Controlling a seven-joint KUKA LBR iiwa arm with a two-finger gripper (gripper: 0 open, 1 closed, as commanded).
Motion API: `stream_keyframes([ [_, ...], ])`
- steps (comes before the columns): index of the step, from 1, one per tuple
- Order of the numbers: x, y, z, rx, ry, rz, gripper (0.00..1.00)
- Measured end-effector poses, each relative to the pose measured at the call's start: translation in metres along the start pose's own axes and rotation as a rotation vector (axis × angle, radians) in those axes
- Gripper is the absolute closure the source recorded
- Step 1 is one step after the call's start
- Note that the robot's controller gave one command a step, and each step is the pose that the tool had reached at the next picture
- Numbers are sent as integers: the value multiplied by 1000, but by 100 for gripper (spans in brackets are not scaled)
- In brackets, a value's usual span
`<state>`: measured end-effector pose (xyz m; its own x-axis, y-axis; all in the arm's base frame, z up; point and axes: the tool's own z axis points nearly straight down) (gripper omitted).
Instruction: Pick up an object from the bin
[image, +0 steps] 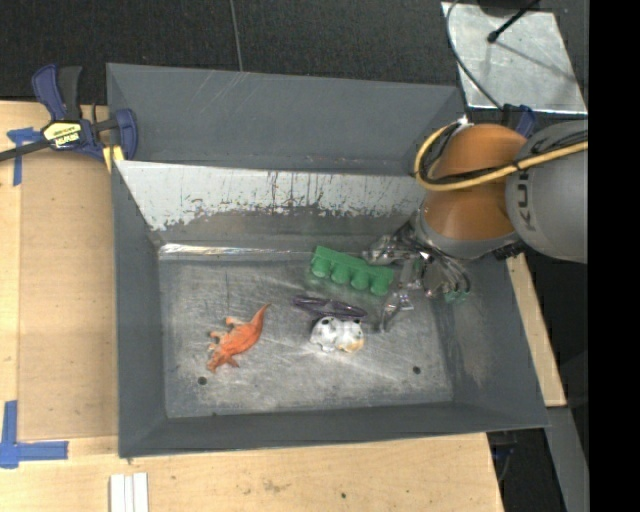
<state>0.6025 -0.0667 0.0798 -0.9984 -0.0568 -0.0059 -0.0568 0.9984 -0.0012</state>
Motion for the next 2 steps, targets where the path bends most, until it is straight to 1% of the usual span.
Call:
stream_keyframes([
  [1, 0, -1, -2, 1, -2, -10, 100],
  [2, 0, 0, -1, 1, -2, -10, 100],
])
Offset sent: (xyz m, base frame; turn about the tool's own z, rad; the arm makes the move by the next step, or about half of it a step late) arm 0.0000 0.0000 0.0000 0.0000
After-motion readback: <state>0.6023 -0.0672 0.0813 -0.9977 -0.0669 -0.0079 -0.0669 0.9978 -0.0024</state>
